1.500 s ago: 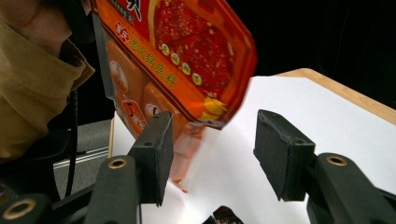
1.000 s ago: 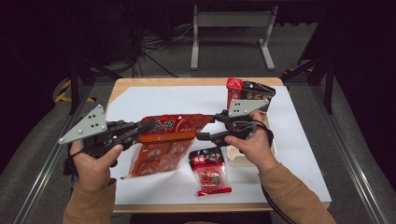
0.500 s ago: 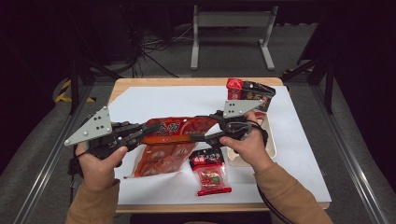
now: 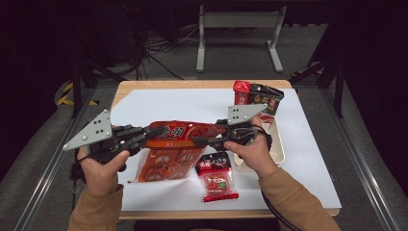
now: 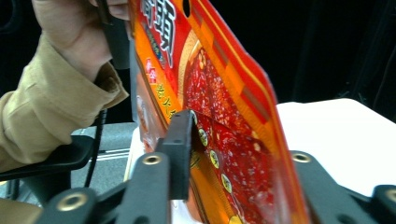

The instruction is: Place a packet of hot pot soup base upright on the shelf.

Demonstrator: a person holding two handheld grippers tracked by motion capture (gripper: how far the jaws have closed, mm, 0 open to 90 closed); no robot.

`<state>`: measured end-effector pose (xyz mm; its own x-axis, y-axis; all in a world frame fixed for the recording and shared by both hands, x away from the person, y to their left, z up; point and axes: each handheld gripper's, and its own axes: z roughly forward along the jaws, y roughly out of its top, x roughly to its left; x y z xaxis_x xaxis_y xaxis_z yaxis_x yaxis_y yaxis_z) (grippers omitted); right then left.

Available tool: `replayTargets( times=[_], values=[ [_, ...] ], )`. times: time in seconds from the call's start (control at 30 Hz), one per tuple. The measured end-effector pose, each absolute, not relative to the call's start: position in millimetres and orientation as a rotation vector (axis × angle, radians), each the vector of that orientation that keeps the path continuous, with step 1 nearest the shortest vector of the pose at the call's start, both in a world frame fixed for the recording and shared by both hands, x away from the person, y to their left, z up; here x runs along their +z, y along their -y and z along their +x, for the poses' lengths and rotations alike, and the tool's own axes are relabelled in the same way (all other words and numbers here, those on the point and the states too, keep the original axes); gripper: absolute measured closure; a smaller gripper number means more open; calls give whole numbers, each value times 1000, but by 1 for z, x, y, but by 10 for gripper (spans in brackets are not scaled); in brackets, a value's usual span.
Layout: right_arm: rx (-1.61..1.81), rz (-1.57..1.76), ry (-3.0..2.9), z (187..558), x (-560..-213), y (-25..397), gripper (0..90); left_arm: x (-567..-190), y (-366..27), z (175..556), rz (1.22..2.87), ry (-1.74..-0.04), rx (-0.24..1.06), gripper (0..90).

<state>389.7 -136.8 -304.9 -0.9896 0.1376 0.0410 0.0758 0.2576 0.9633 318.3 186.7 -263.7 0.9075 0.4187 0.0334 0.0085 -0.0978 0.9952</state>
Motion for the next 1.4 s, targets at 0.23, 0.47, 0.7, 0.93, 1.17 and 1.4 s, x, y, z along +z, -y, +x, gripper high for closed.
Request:
replayTargets(
  times=[0.23, 0.47, 0.7, 0.93, 1.17, 1.4],
  values=[
    [1870, 115, -2455, 385, -299, 137, 894, -265, -191, 321, 1625, -355, 356, 900],
    [1888, 116, -2434, 384, -291, 138, 898, -265, -194, 322, 1610, -358, 359, 900],
    [1893, 124, -2421, 383, -284, 140, 899, -266, -195, 323, 1626, -381, 382, 888],
    [1882, 119, -2423, 381, -276, 142, 900, -268, -196, 327, 1624, -400, 382, 839],
    [1818, 133, -2440, 381, -268, 144, 900, -269, -199, 330, 1598, -437, 406, 573],
    [1763, 169, -2454, 382, -258, 150, 900, -271, -204, 334, 1590, -498, 446, 406]
  ],
)
